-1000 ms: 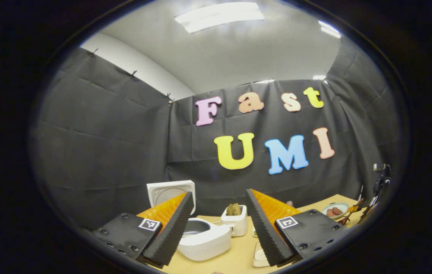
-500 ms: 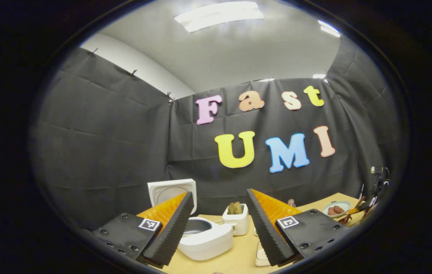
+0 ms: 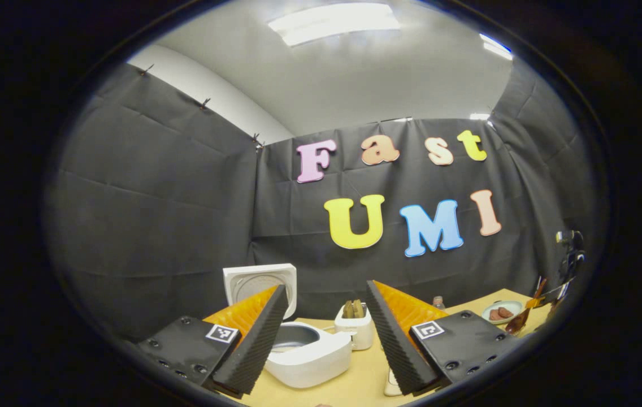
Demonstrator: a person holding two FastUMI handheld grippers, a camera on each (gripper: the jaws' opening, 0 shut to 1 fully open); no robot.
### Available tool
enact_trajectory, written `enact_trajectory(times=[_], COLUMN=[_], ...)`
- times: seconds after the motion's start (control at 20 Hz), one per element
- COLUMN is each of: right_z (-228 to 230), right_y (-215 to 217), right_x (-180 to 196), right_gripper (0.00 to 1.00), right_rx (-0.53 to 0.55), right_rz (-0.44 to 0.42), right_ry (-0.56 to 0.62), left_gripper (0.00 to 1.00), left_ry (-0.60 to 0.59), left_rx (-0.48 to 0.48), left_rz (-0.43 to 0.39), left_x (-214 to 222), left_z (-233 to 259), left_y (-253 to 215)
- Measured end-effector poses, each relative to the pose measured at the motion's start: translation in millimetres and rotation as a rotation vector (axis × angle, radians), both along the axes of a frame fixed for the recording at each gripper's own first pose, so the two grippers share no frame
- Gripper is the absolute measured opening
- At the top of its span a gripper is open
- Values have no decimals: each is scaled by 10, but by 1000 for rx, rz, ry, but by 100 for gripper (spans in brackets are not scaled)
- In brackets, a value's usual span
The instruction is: Close the left gripper, press the button to open the rice cooker; take a wooden spoon from the chopstick holder with the right hand, scoop a spoonful of rice and pour it into the rice cooker, then put the wooden spoon back into the chopstick holder.
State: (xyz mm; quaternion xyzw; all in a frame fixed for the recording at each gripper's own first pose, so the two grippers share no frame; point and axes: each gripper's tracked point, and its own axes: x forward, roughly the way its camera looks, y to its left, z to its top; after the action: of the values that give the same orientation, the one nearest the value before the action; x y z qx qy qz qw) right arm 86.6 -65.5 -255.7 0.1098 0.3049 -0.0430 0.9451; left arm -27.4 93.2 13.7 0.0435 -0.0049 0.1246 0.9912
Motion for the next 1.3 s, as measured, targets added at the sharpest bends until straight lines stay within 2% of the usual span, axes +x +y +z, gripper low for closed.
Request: enact_trajectory(times=[0.3, 0.7, 0.95, 1.0, 1.15, 1.2, 1.25, 1.3], right_z=[473, 795, 735, 695, 488, 420, 364, 297], right_y=[200, 922, 1456, 1561, 1844, 1910, 1970, 2019], right_x=[12, 21, -19, -47, -124, -143, -142, -137], right_gripper=[8, 8, 8, 8, 8, 8, 8, 9], right_rx=[-15, 59, 92, 87, 62, 50, 35, 18], right_rz=[15, 86, 156, 175, 227, 237, 245, 249], right_ry=[-77, -139, -142, -139, -110, -101, -99, -97], left_gripper=[95, 95, 96, 92, 92, 96, 91, 92], left_ry=[5, 3, 13, 10, 9, 14, 20, 26], left_rx=[-33, -33, -27, -23, -19, -16, -13, -12], left_rz=[-15, -22, 1, 8, 29, 37, 46, 52], left_x=[2, -67, -136, -159, -214, -226, -259, -293], left_z=[-72, -126, -188, -188, -200, -213, -244, -267], left_y=[155, 499, 825, 896, 1090, 1161, 1227, 1292])
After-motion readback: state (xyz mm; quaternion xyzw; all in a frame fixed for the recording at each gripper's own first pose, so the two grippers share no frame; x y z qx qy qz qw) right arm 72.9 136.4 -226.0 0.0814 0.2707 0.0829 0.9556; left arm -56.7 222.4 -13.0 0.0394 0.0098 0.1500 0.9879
